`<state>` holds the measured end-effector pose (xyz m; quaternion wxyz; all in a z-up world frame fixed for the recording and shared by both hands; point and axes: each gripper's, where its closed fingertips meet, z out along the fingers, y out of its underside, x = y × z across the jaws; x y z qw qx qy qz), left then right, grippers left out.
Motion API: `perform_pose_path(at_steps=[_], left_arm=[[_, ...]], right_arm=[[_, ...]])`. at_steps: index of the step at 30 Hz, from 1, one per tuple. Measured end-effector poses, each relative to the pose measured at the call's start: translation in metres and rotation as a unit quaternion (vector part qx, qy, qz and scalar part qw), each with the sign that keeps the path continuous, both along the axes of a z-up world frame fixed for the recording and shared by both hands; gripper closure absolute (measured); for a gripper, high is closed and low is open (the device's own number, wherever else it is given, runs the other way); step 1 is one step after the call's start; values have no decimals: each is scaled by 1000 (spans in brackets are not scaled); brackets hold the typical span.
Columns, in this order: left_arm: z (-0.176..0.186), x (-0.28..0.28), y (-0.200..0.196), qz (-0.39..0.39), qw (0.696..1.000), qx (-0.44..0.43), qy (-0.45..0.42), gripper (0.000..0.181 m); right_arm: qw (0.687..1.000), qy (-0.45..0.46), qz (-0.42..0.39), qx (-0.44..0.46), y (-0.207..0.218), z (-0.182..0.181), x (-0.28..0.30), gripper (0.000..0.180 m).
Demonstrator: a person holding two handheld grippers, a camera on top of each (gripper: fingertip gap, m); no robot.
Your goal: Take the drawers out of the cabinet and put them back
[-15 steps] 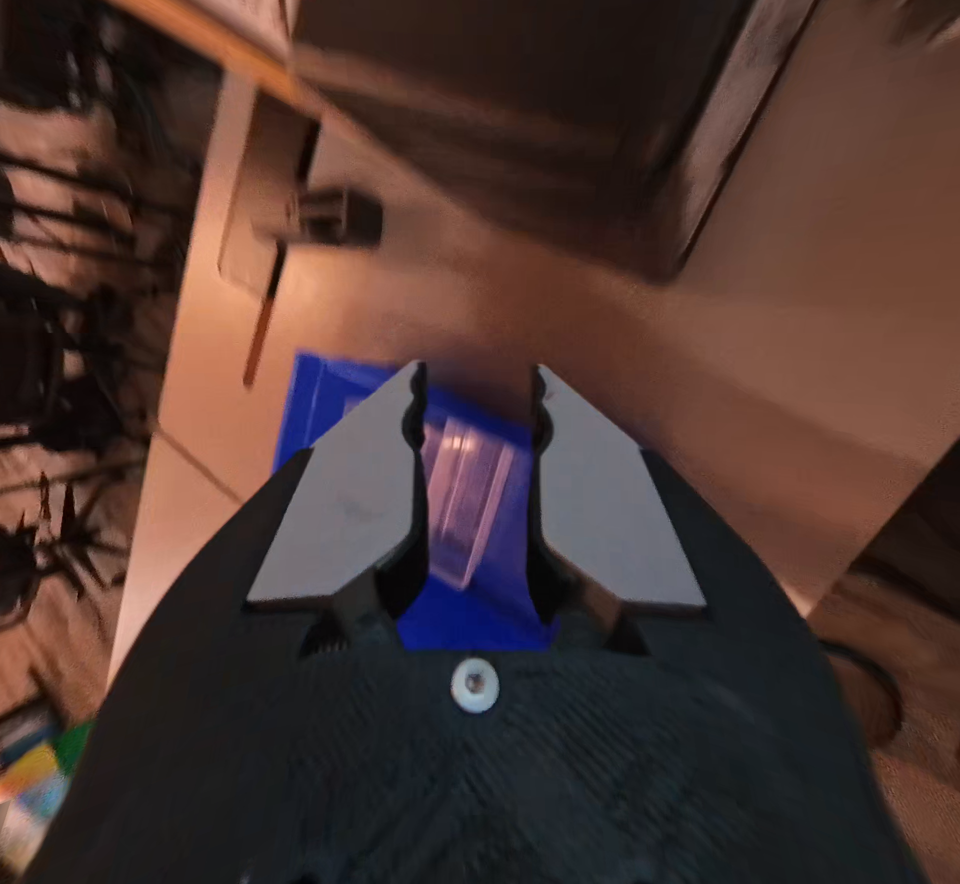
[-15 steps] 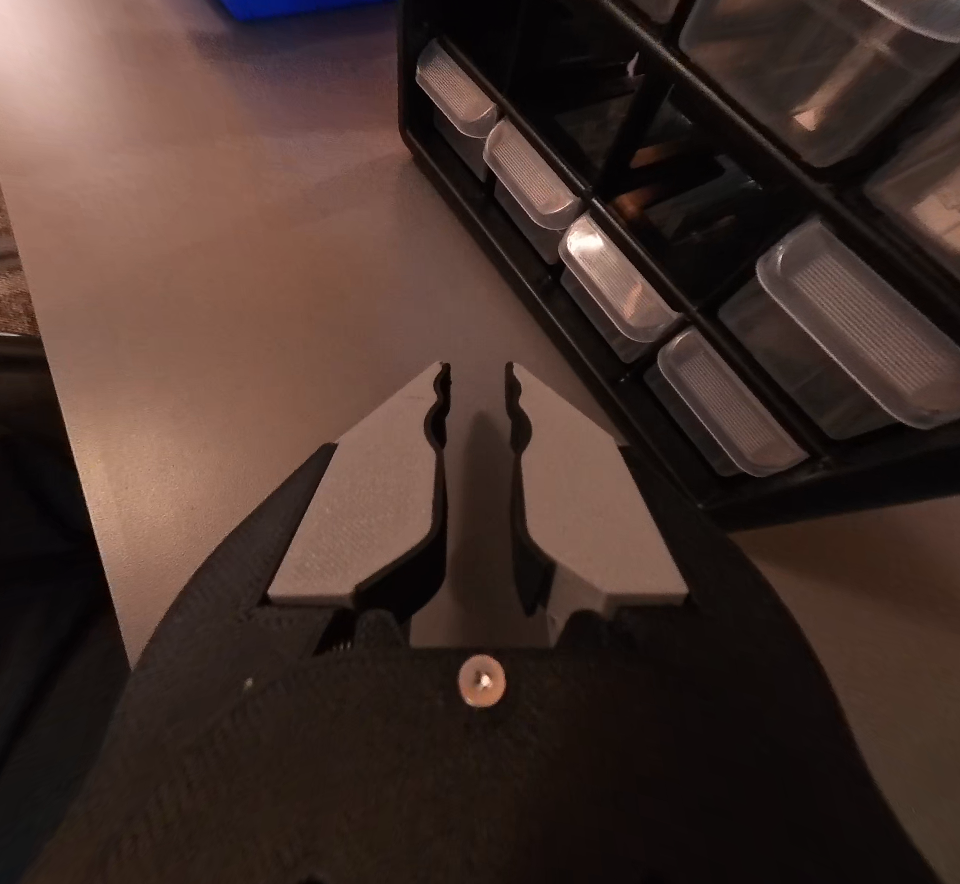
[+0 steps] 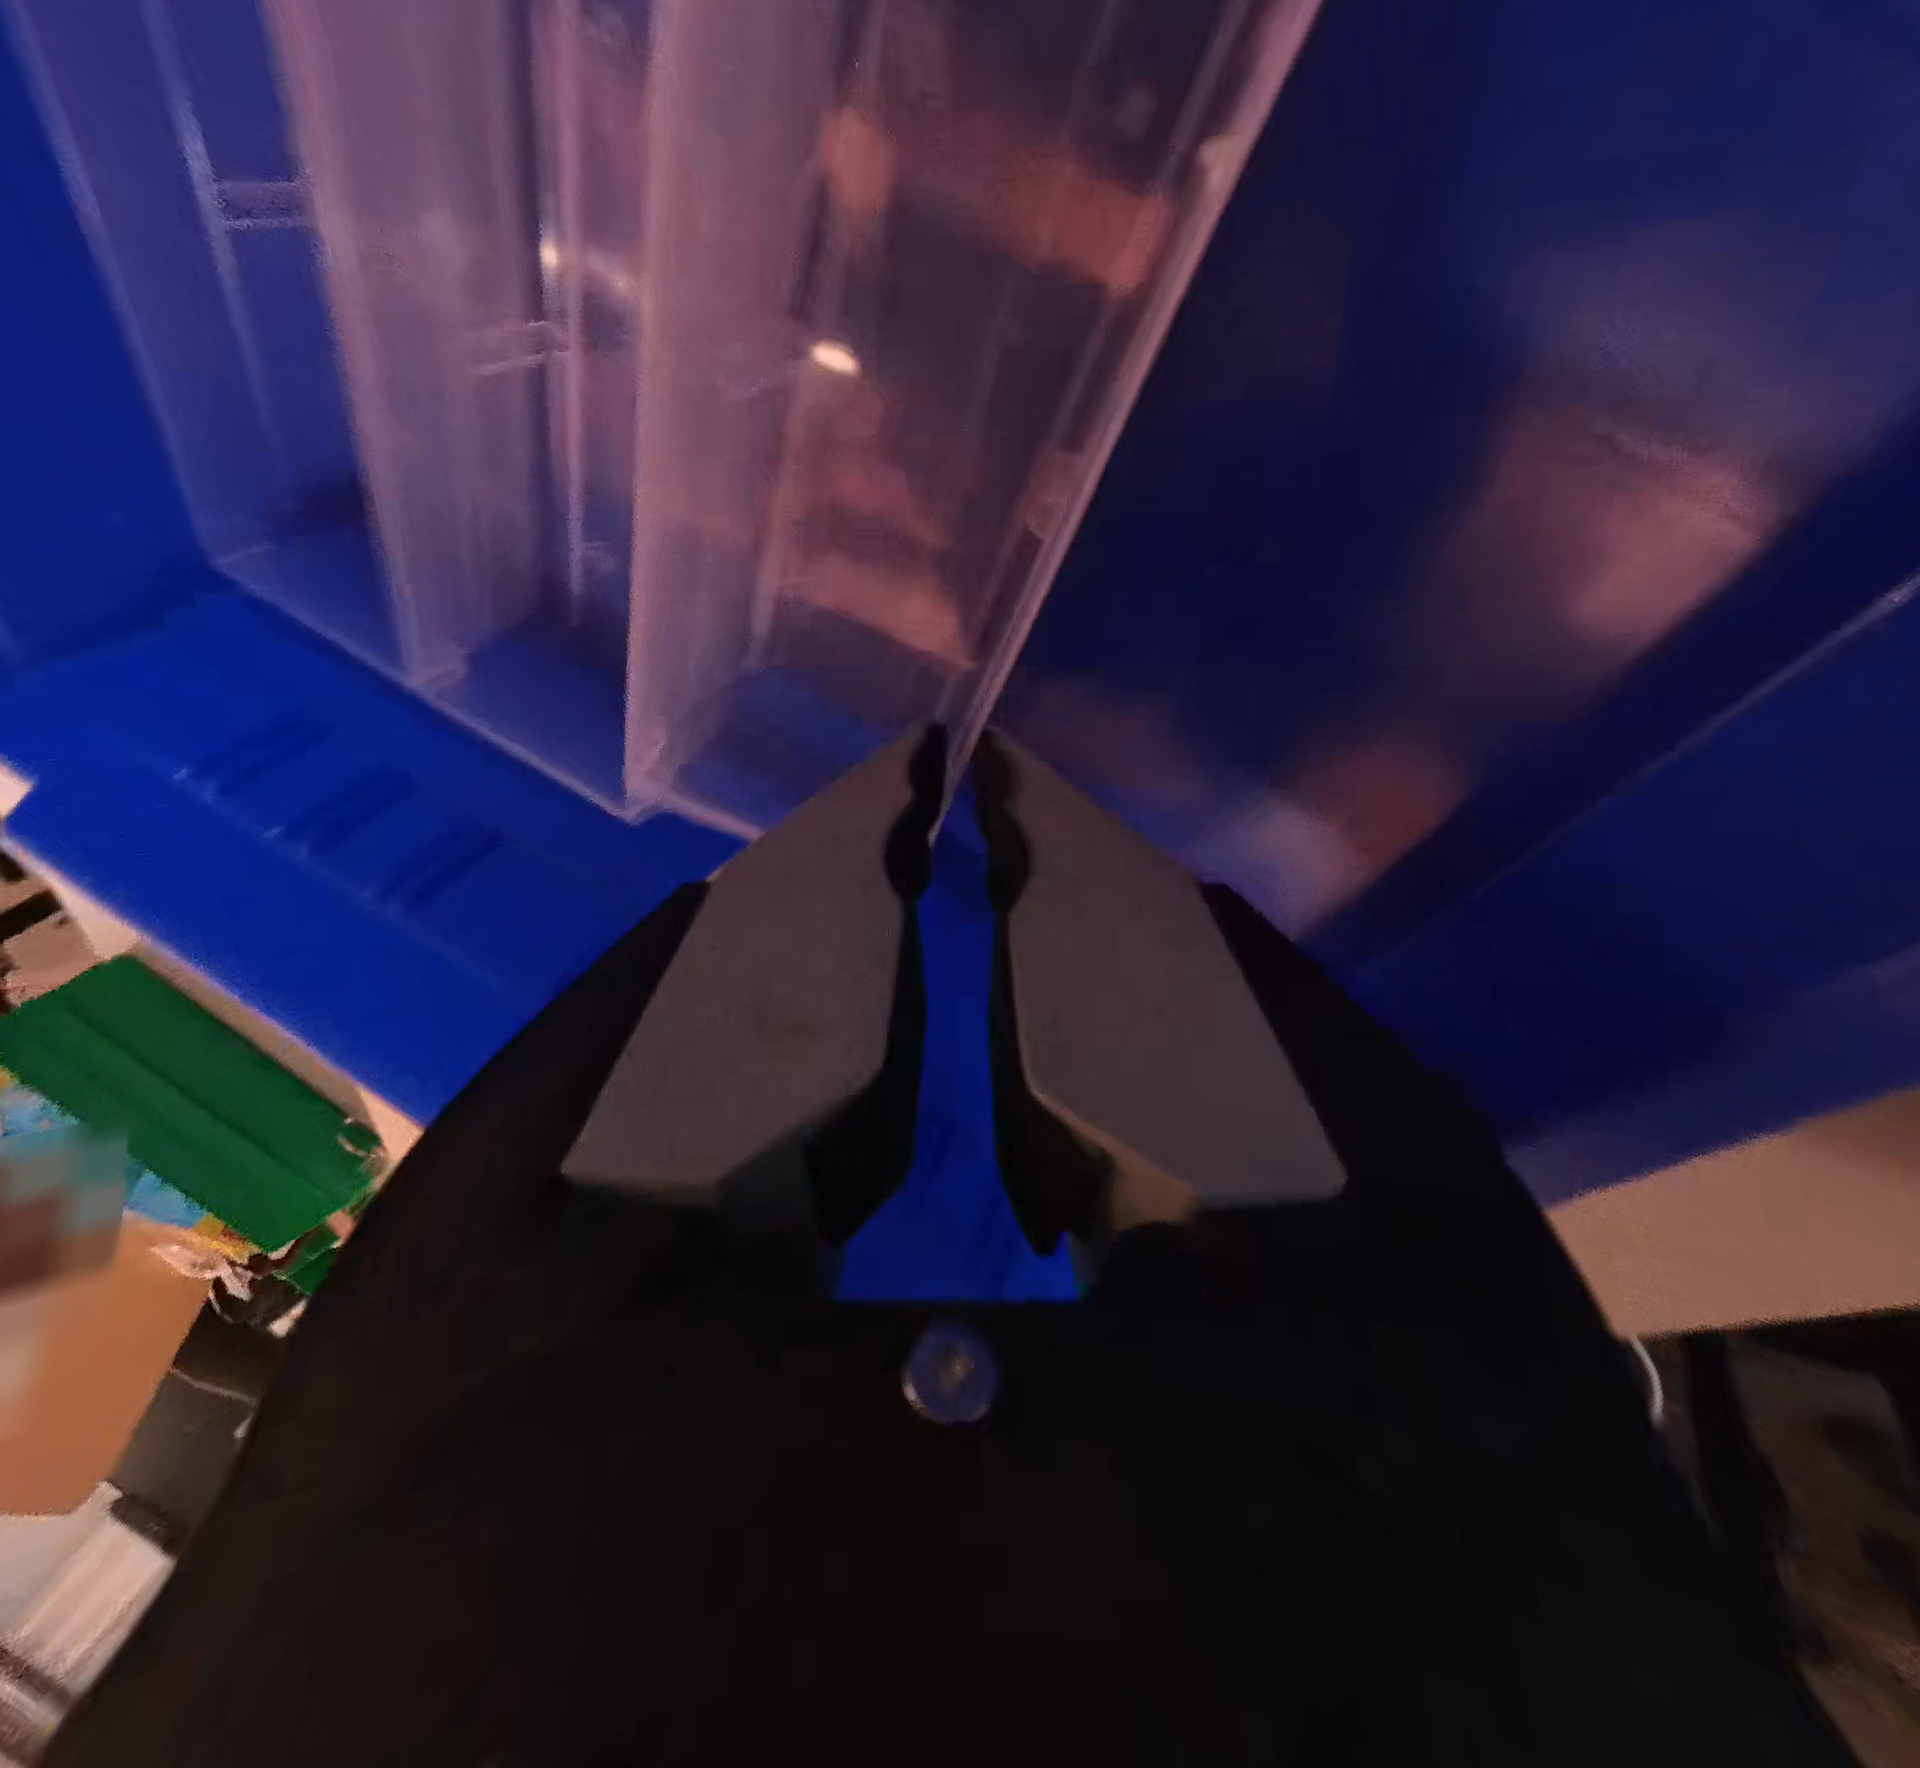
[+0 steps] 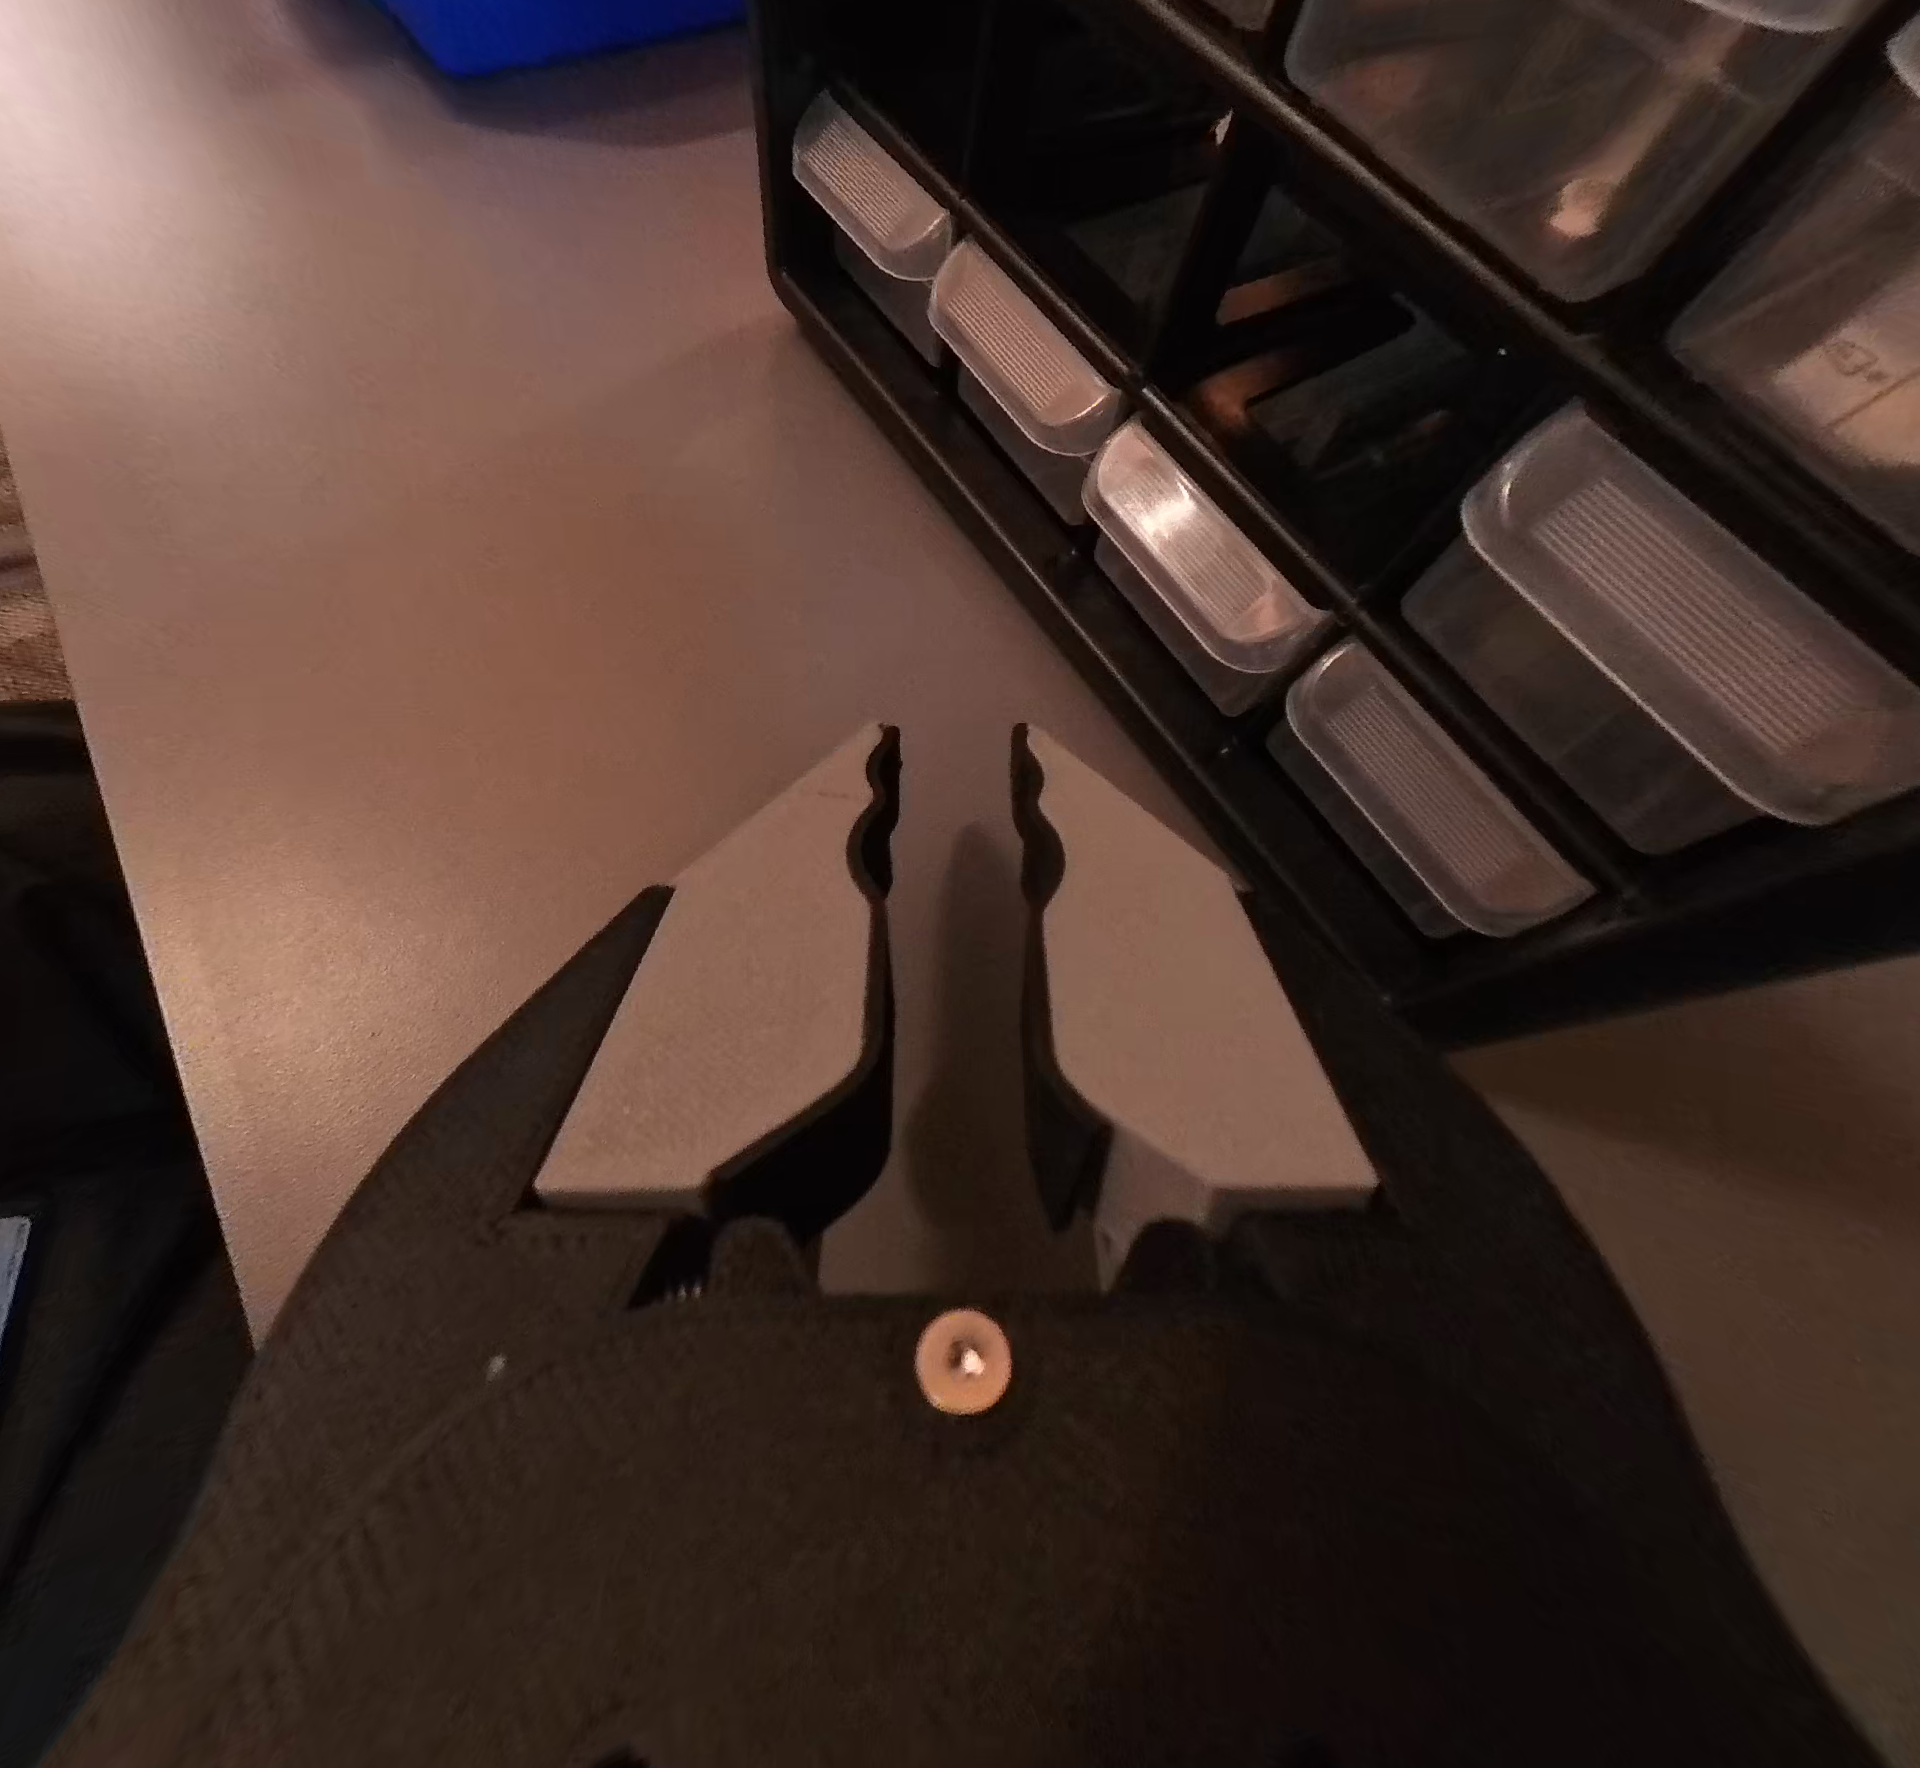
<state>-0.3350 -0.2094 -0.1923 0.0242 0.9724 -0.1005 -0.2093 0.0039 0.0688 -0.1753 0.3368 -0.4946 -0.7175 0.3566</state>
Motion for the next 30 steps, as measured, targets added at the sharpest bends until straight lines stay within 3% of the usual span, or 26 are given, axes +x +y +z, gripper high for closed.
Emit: perform_pose_path(at_steps=[1, 5, 8, 12, 15, 19, 23, 27, 30], left_arm=[[1, 5, -2, 1, 1000, -11, -11, 179], [33, 16, -5, 38, 999, 11, -29, 180], [79, 24, -3, 48, 997, 57, 4, 181], [131, 65, 9, 5, 994, 106, 28, 181], [144, 130, 25, -56, 990, 129, -19, 181], [122, 210, 40, -107, 981, 121, -112, 181], [73, 276, 64, -132, 968, 93, -191, 181], [16, 322, 94, -165, 965, 49, -198, 180], [-6, 346, 133, -173, 963, 65, -194, 180]], right_arm=[[1000, 1, -1, -1, 0, 0, 0, 162], [1000, 4, 0, 2, 0, 1, 0, 162], [1000, 8, 3, 11, -2, 2, 1, 163], [1000, 16, 10, 6, -6, 4, 2, 167], [999, 27, 17, -14, -10, 11, 4, 168], [997, 74, 11, -30, -6, 30, 8, 168], [995, 92, 5, -35, -1, 44, 19, 168], [997, 76, 11, -27, 0, 72, 40, 165], [995, 96, 21, -35, -4, 97, 54, 164]])
